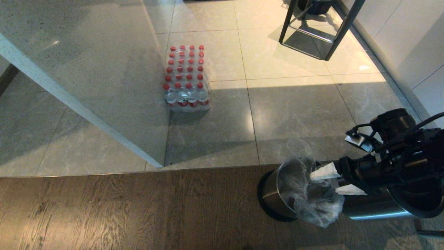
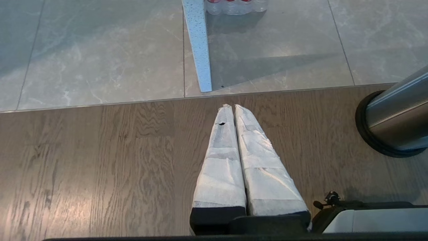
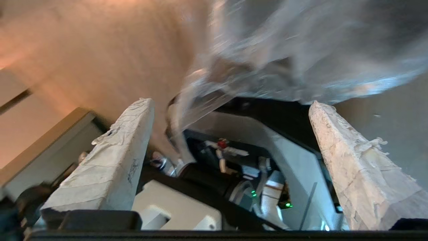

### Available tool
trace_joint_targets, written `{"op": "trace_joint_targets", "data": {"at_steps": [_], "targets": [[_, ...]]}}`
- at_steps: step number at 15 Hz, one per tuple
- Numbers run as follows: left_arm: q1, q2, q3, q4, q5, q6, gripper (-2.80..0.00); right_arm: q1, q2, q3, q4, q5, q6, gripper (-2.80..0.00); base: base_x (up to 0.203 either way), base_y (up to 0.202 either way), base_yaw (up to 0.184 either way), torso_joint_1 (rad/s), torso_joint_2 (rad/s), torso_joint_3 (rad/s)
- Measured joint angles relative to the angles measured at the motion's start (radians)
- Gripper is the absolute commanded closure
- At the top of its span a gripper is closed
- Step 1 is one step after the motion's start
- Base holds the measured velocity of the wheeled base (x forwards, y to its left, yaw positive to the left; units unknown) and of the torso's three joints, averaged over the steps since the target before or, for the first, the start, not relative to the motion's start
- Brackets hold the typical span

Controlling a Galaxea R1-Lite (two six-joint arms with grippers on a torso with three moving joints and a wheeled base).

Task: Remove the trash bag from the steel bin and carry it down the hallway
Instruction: Pick up the trash bag

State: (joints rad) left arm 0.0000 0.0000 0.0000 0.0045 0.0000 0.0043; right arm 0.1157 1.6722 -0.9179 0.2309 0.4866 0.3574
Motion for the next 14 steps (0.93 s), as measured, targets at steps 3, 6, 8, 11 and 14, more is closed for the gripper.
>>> {"op": "trace_joint_targets", "data": {"at_steps": [3,6,8,11,14], "targets": [[0.0,0.0,0.0,0.0,0.0,0.0,0.0,0.002,-0.012,-0.005,-0.008,0.009,-0.01,-2.8,0.0,0.0,0.0,0.0,0.0,0.0],[0.0,0.0,0.0,0.0,0.0,0.0,0.0,0.003,-0.02,-0.015,-0.01,-0.002,-0.049,-2.8,0.0,0.0,0.0,0.0,0.0,0.0],[0.0,0.0,0.0,0.0,0.0,0.0,0.0,0.004,-0.029,-0.011,-0.002,-0.042,-0.143,-2.8,0.0,0.0,0.0,0.0,0.0,0.0],[0.0,0.0,0.0,0.0,0.0,0.0,0.0,0.013,-0.036,-0.005,0.024,-0.149,-0.357,-2.8,0.0,0.0,0.0,0.0,0.0,0.0],[0.0,0.0,0.0,0.0,0.0,0.001,0.0,0.047,-0.038,-0.034,0.047,-0.203,-0.47,-2.8,0.0,0.0,0.0,0.0,0.0,0.0]]}}
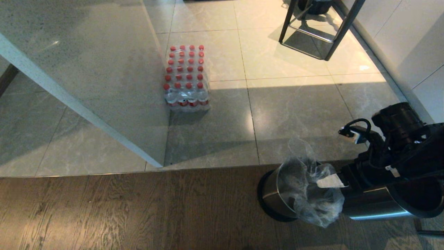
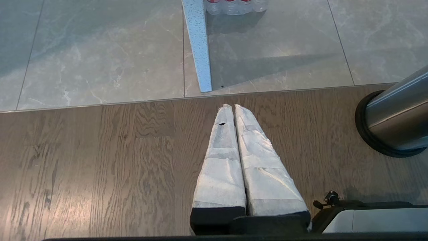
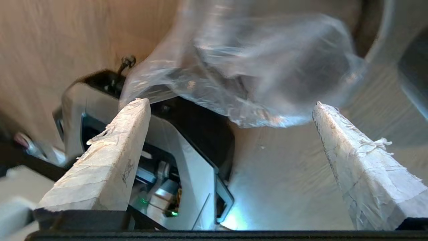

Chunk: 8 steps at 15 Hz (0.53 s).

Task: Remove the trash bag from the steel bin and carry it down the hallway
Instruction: Pick up the trash bag

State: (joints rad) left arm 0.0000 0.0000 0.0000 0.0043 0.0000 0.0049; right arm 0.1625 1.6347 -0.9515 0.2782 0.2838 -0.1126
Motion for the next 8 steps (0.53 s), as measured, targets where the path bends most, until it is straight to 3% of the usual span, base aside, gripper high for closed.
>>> {"op": "trace_joint_targets", "data": {"at_steps": [4,8], "targets": [[0.0,0.0,0.0,0.0,0.0,-0.001,0.0,0.036,0.016,-0.028,0.103,0.014,0.012,-2.8,0.0,0.0,0.0,0.0,0.0,0.0],[0.0,0.0,0.0,0.0,0.0,-0.001,0.0,0.04,0.073,-0.052,0.067,0.013,0.006,-2.8,0.0,0.0,0.0,0.0,0.0,0.0]]}}
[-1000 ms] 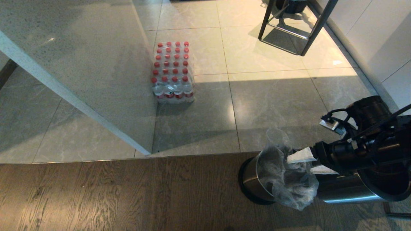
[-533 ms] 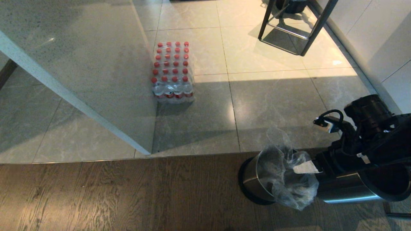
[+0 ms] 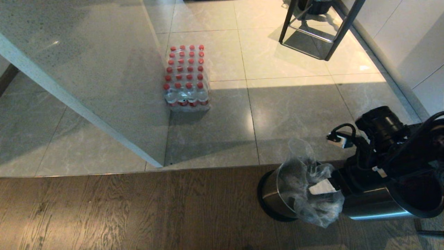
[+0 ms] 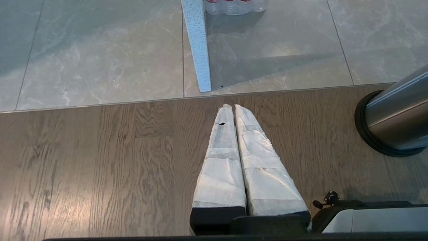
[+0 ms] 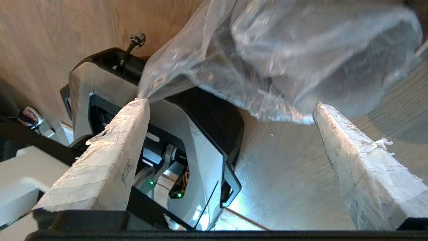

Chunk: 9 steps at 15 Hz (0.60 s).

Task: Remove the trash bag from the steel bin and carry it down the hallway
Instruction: Pick up the trash bag

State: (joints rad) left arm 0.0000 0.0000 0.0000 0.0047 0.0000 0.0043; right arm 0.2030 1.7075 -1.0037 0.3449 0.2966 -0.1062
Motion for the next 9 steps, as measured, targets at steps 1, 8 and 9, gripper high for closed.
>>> {"op": "trace_joint_targets", "data": {"at_steps": [1,8,9], "targets": [[0.0,0.0,0.0,0.0,0.0,0.0,0.0,0.0,0.017,-0.015,-0.004,0.001,0.004,-2.8,0.0,0.0,0.0,0.0,0.0,0.0],[0.0,0.0,0.0,0.0,0.0,0.0,0.0,0.0,0.078,-0.112,-0.016,-0.003,-0.005,-2.8,0.0,0.0,0.0,0.0,0.0,0.0],[0.0,0.0,0.0,0.0,0.0,0.0,0.0,0.001,0.086,-0.119,-0.022,-0.004,-0.005,-2.8,0.0,0.0,0.0,0.0,0.0,0.0]]}}
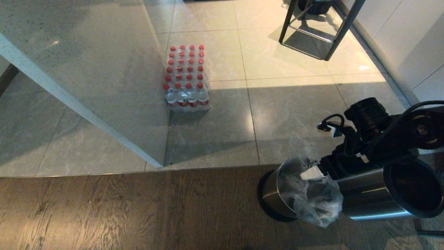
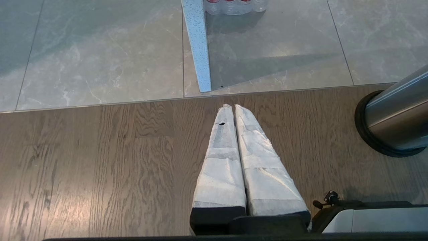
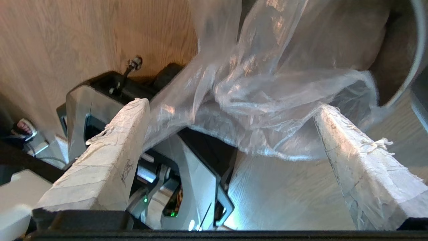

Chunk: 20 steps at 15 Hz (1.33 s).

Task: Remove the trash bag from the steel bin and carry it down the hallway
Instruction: Pick up the trash bag

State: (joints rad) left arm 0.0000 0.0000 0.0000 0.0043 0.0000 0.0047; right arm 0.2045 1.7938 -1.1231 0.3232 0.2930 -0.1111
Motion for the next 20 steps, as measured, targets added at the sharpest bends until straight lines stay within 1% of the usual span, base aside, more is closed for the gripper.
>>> {"op": "trace_joint_targets", "data": {"at_steps": [5,8,10,12,14,18,20], "targets": [[0.0,0.0,0.0,0.0,0.0,0.0,0.0,0.034,0.066,-0.023,-0.017,-0.012,0.001,-2.8,0.0,0.0,0.0,0.0,0.0,0.0],[0.0,0.0,0.0,0.0,0.0,0.0,0.0,0.059,0.119,-0.027,-0.106,-0.051,0.0,-2.8,0.0,0.0,0.0,0.0,0.0,0.0],[0.0,0.0,0.0,0.001,0.0,0.0,0.0,0.066,0.159,-0.028,-0.134,-0.074,-0.006,-2.8,0.0,0.0,0.0,0.0,0.0,0.0],[0.0,0.0,0.0,0.0,0.0,0.0,0.0,0.066,0.195,-0.027,-0.147,-0.083,-0.037,-2.8,0.0,0.0,0.0,0.0,0.0,0.0],[0.0,0.0,0.0,0.0,0.0,0.0,0.0,0.061,0.233,-0.027,-0.196,-0.114,-0.057,-2.8,0.0,0.0,0.0,0.0,0.0,0.0],[0.0,0.0,0.0,0.0,0.0,0.0,0.0,0.049,0.302,-0.029,-0.232,-0.127,-0.061,-2.8,0.0,0.0,0.0,0.0,0.0,0.0],[0.0,0.0,0.0,0.0,0.0,0.0,0.0,0.048,0.335,-0.029,-0.267,-0.151,-0.059,-2.8,0.0,0.0,0.0,0.0,0.0,0.0]]}}
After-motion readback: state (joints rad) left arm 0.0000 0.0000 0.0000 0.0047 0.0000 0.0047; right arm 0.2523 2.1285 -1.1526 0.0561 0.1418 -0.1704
